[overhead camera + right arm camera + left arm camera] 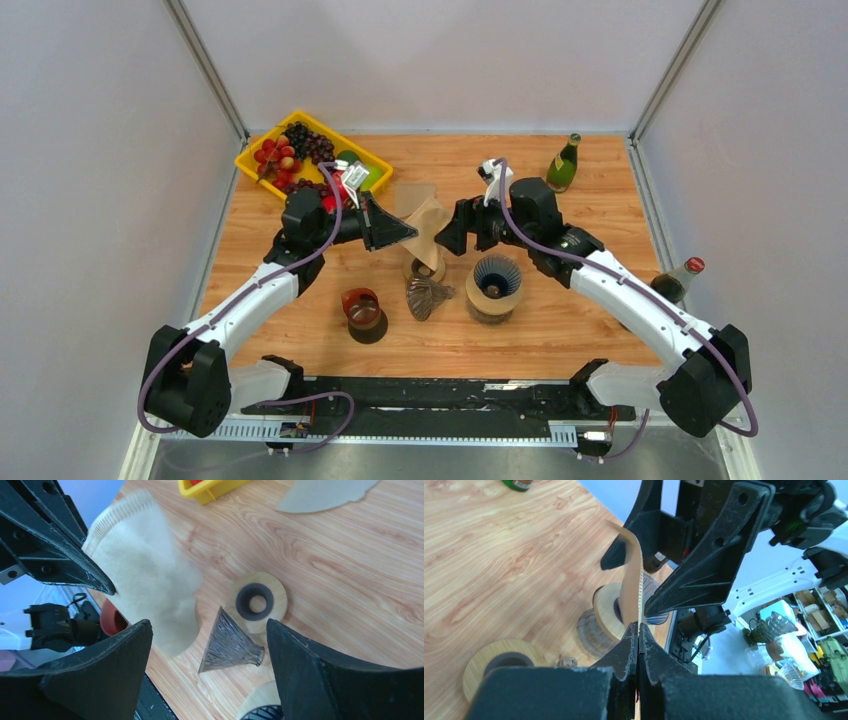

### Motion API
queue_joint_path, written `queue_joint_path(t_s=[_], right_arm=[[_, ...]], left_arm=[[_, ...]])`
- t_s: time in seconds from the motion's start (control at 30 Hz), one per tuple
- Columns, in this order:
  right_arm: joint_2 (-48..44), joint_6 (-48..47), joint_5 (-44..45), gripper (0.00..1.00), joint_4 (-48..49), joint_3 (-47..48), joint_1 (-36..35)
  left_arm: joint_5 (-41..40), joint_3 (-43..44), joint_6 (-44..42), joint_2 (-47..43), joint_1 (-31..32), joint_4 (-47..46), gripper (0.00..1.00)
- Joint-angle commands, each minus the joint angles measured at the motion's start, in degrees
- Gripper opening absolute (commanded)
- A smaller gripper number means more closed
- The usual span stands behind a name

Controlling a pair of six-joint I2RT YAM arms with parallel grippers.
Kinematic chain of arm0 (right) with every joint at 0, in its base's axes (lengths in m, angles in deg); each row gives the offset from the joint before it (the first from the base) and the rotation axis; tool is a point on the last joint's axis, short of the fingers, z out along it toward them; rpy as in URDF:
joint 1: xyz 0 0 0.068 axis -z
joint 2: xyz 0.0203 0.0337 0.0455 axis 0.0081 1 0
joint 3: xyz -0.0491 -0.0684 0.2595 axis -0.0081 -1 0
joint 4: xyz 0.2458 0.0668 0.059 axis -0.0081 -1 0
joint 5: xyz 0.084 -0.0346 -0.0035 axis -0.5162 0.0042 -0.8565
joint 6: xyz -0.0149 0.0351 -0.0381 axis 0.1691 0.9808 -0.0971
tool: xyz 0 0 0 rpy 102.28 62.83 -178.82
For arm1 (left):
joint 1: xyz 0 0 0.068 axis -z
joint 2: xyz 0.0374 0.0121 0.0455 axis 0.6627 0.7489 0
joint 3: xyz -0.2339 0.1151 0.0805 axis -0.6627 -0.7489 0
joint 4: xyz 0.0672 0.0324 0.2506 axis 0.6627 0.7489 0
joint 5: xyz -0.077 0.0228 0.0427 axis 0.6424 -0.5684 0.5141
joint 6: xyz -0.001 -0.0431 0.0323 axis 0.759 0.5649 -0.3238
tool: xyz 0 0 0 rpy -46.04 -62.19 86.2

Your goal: Place the coffee filter in the dripper

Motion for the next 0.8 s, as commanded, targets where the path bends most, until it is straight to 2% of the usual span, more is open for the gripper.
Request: queue_joint_path(t_s=[0.0,0.2,0.3,0.47,0.67,0.77], right_arm=[[-1.24,3.51,-6.07,0.85,11.85,-2.69,0.04],[-1.85,4.69,-10.81,0.81,17.8,-4.34,0.04],[-2.97,4.38,-9.55,0.81,17.76,-4.96,0.13],[-7.11,3.87,-1.12,0.86,12.86,-6.48,0.99],[-13.05,2.57,10.8,0.88,5.9,-7.58,2.39],[-13.82,2.34,13.8,0.88,3.33,-7.59,2.96]], left_arm=[[3.28,-0.7,4.22,-0.09,0.02,-8.85,0.0],[3.93,-1.74,6.48,-0.85,-0.02,-12.35,0.0],[3.8,-1.99,6.63,-1.24,0.0,-12.76,0.0],[3.12,-1.87,5.37,-1.56,0.01,-11.02,0.0],[2.43,-1.6,3.93,-2.11,-0.01,-8.8,0.0],[2.14,-1.48,3.58,-2.35,0.03,-8.18,0.0]])
